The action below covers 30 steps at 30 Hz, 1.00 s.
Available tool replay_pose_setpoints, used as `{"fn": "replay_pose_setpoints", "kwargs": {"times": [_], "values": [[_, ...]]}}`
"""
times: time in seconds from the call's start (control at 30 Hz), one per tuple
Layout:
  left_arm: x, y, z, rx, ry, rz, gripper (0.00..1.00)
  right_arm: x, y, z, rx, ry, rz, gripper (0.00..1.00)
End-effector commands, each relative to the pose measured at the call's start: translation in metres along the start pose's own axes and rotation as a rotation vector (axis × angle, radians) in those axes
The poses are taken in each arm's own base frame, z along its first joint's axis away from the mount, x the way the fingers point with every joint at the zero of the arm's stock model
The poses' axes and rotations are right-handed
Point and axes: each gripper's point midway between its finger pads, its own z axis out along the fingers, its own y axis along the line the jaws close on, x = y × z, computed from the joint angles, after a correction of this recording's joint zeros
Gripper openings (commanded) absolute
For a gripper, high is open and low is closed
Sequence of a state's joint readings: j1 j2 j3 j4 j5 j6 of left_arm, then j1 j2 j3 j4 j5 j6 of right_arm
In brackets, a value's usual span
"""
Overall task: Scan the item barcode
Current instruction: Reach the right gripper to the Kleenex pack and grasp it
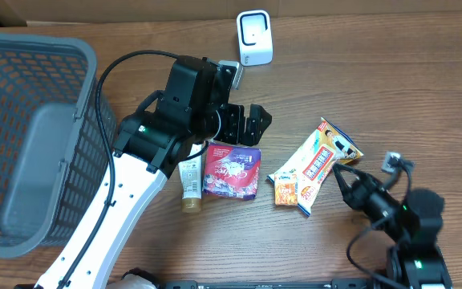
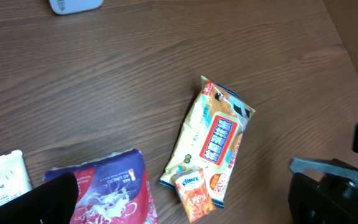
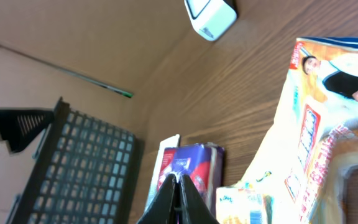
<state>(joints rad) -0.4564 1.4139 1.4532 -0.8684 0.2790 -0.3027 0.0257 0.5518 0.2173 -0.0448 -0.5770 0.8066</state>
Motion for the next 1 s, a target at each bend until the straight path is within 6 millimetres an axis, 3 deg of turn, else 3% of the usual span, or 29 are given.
{"fn": "replay_pose_setpoints", "kwargs": {"times": [0.0, 0.1, 0.17, 0.27, 0.33, 0.5, 0.97], "values": [[-0.01, 0.004, -0.005, -0.032, -0.034, 0.03, 1.0, 0.016, -0.003, 0.026, -0.007, 0.09, 0.05, 0.04], [-0.01, 0.007, -0.006, -0.05, -0.032, 0.028, 1.0, 0.049, 0.009, 0.052, -0.076, 0.226, 0.011, 0.04], [-0.007, 0.01, -0.006, -0.068, -0.023, 0.024, 1.0, 0.083, 0.013, 0.064, -0.118, 0.349, -0.031, 0.04], [-0.002, 0.017, -0.006, -0.099, -0.003, 0.018, 1.0, 0.122, 0.013, 0.07, -0.165, 0.502, -0.026, 0.04], [0.003, 0.022, -0.007, -0.128, 0.012, 0.013, 1.0, 0.135, 0.012, 0.071, -0.198, 0.567, -0.011, 0.04], [0.011, 0.029, -0.008, -0.164, 0.042, 0.005, 1.0, 0.144, -0.009, 0.079, -0.141, 0.593, 0.032, 0.04], [0.024, 0.032, -0.01, -0.178, 0.095, -0.008, 1.0, 0.136, -0.057, 0.084, 0.133, 0.501, 0.242, 0.04]]}}
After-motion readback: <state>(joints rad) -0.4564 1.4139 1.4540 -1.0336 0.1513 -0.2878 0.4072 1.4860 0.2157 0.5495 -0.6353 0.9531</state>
